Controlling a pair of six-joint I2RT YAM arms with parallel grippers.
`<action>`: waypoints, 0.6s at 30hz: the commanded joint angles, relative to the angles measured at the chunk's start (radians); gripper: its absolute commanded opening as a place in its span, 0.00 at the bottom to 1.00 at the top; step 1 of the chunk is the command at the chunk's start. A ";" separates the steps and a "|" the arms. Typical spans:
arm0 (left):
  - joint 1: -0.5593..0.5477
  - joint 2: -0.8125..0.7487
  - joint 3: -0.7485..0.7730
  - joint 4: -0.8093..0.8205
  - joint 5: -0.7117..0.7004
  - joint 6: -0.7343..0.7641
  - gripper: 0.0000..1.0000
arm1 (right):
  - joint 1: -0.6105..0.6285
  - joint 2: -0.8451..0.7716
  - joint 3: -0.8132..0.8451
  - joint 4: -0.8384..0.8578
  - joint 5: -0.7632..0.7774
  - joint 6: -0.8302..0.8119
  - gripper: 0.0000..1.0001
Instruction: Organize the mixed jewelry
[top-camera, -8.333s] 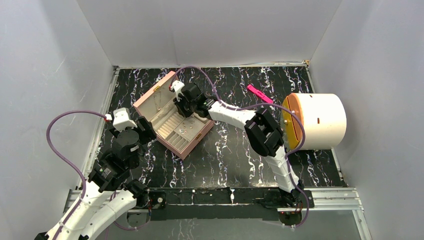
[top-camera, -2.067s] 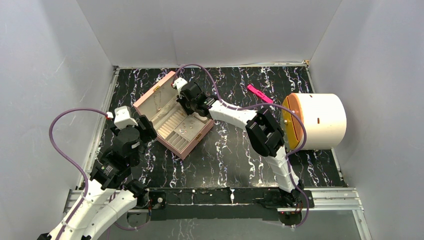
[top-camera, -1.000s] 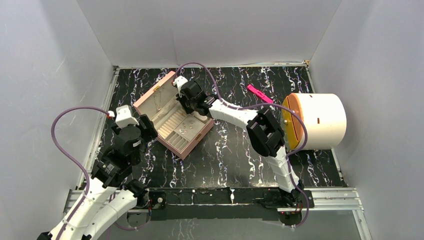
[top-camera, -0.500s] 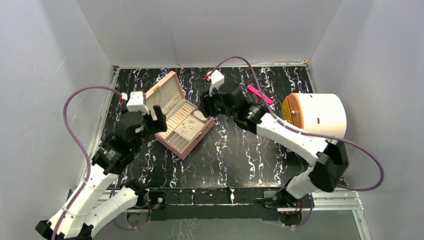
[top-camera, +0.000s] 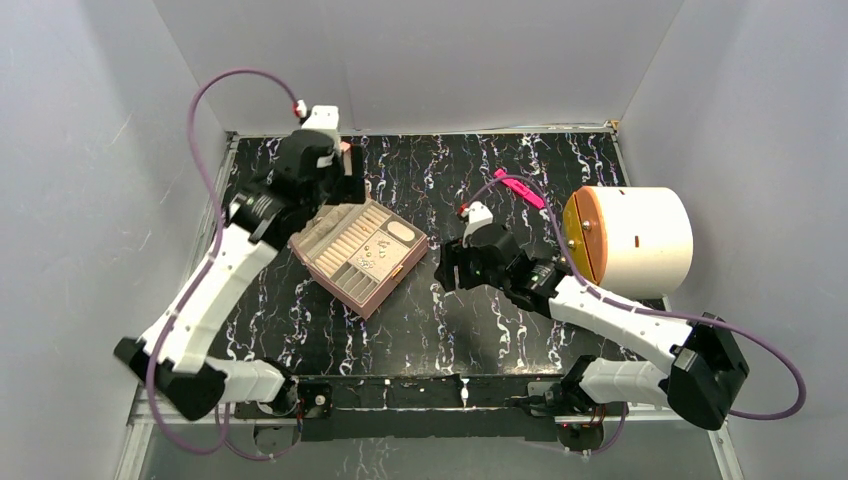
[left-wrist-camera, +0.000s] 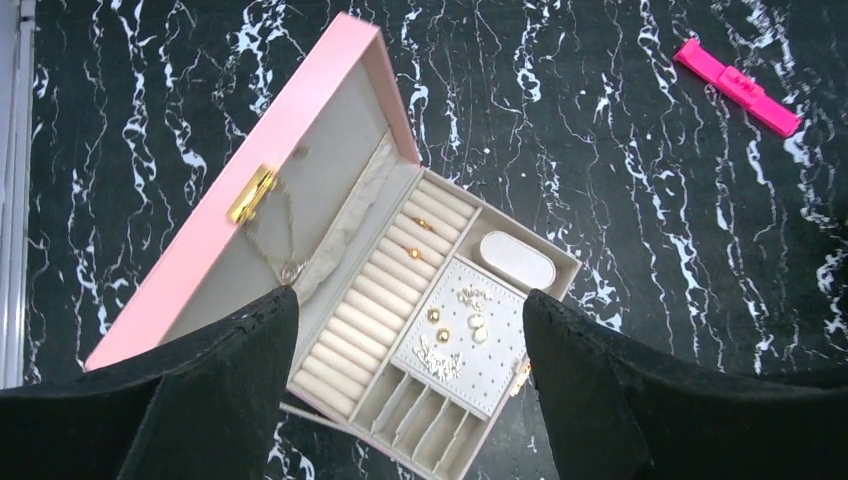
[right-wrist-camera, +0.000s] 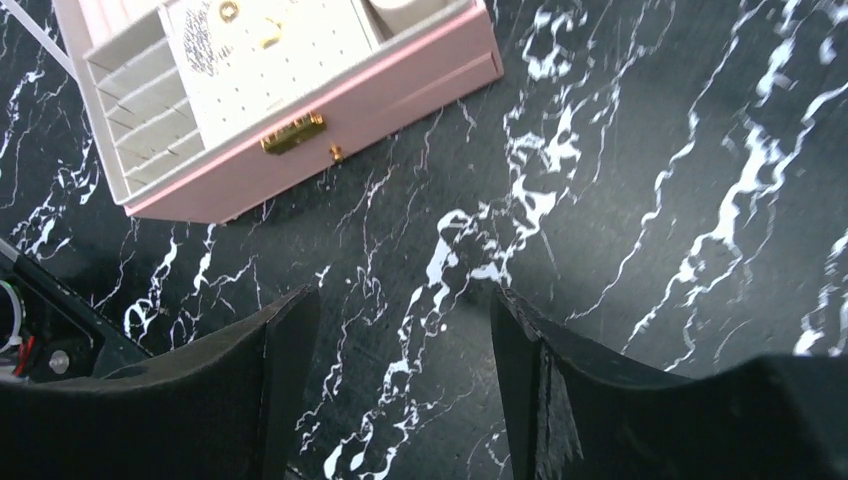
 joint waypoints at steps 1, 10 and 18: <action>0.041 0.162 0.178 -0.141 0.065 0.083 0.80 | -0.003 -0.001 -0.053 0.091 -0.052 0.133 0.71; 0.239 0.313 0.286 -0.152 0.212 0.054 0.80 | -0.004 0.026 -0.114 0.169 -0.167 0.201 0.69; 0.367 0.300 0.247 -0.130 0.275 0.020 0.80 | -0.003 0.049 -0.100 0.168 -0.203 0.195 0.69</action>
